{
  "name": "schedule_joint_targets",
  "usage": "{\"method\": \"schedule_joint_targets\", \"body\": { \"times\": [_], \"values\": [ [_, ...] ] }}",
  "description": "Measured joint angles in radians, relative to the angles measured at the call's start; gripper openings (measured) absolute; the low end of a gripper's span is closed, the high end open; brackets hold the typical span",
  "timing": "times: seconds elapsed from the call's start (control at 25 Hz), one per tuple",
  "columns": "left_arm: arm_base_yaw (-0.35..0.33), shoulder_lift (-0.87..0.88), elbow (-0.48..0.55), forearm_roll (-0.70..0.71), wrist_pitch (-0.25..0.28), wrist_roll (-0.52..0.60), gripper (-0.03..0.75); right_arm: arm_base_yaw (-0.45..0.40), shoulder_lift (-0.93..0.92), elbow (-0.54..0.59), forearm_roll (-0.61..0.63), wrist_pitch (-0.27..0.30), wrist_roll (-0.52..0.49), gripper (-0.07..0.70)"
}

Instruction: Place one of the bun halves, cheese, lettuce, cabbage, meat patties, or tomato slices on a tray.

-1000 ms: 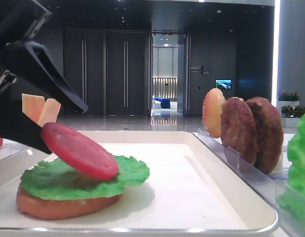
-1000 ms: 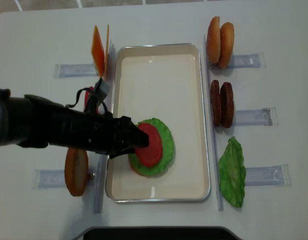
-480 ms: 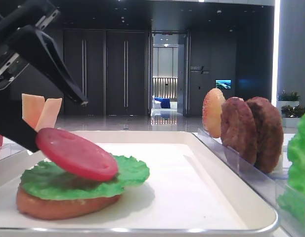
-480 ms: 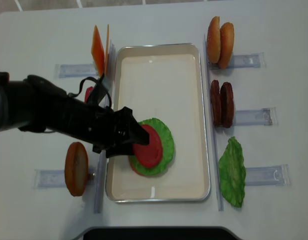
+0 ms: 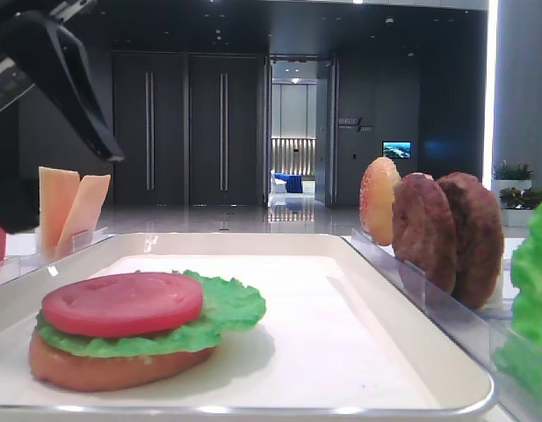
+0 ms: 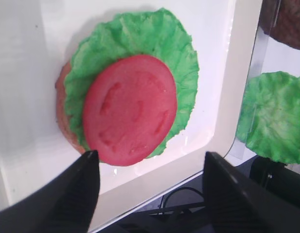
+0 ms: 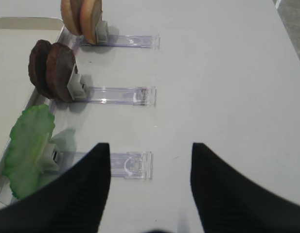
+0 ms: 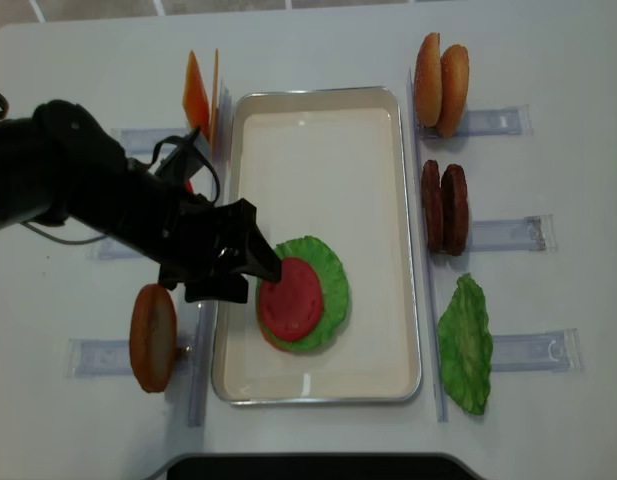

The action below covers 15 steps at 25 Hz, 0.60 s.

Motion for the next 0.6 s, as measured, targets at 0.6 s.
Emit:
{"method": "schedule_joint_targets", "body": {
  "times": [0.6],
  "values": [
    [0.004, -0.089, -0.33, 0.652, 0.29, -0.32, 0.415, 0.0, 0.0, 0.0, 0.0, 0.0, 0.0, 0.36]
  ]
}}
